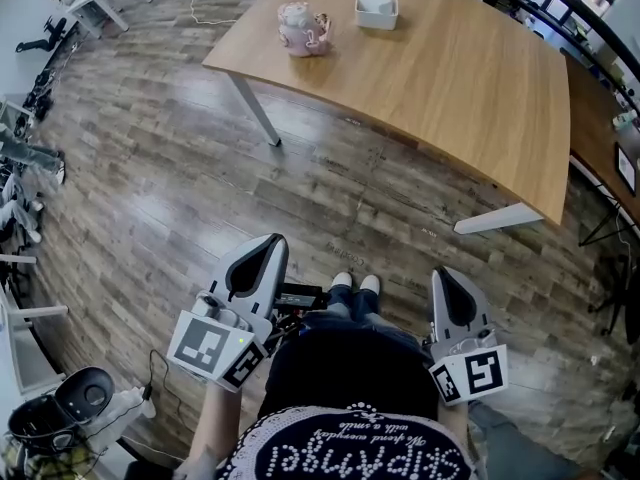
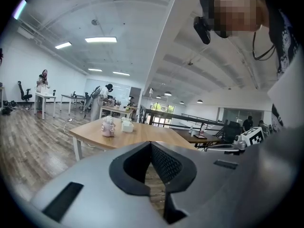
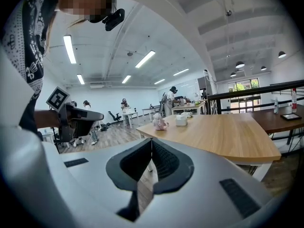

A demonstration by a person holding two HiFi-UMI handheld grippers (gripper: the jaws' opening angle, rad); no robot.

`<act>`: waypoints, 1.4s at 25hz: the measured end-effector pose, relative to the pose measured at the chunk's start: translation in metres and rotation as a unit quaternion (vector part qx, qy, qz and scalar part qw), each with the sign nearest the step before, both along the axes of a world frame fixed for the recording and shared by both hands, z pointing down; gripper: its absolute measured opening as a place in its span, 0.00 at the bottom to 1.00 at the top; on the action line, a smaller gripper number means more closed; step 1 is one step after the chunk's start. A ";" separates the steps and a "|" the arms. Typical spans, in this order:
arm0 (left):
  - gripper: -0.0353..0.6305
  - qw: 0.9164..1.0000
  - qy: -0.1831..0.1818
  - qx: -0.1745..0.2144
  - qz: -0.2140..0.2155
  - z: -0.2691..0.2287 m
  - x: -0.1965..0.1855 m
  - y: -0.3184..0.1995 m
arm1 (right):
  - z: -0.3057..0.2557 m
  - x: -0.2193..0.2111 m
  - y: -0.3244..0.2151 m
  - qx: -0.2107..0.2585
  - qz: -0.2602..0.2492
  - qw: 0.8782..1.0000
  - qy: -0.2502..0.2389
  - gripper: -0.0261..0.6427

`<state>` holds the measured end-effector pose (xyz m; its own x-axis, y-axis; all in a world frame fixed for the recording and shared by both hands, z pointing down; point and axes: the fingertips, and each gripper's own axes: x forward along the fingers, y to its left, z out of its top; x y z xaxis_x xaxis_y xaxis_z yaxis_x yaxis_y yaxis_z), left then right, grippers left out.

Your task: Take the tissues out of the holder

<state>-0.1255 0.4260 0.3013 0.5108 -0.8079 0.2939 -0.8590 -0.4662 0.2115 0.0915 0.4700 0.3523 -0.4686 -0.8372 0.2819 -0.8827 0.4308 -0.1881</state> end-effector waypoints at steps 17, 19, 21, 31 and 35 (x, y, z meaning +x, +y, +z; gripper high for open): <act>0.06 0.999 0.017 0.028 0.010 -0.005 0.063 -0.002 | 0.004 0.041 -0.004 0.016 -0.019 0.999 -0.021 0.06; 0.06 1.000 0.015 0.025 0.004 -0.005 0.058 -0.006 | 0.005 0.040 -0.007 0.013 -0.022 1.000 -0.018 0.06; 0.06 1.000 0.014 0.024 -0.001 -0.005 0.054 -0.013 | 0.006 0.039 -0.013 0.010 -0.023 1.000 -0.015 0.06; 0.06 1.000 0.018 0.019 0.007 -0.005 0.037 -0.069 | 0.009 0.028 -0.064 0.002 -0.002 1.000 -0.010 0.06; 0.06 1.000 0.019 0.020 0.011 -0.011 0.027 -0.094 | 0.002 0.017 -0.089 0.003 0.006 1.000 -0.023 0.06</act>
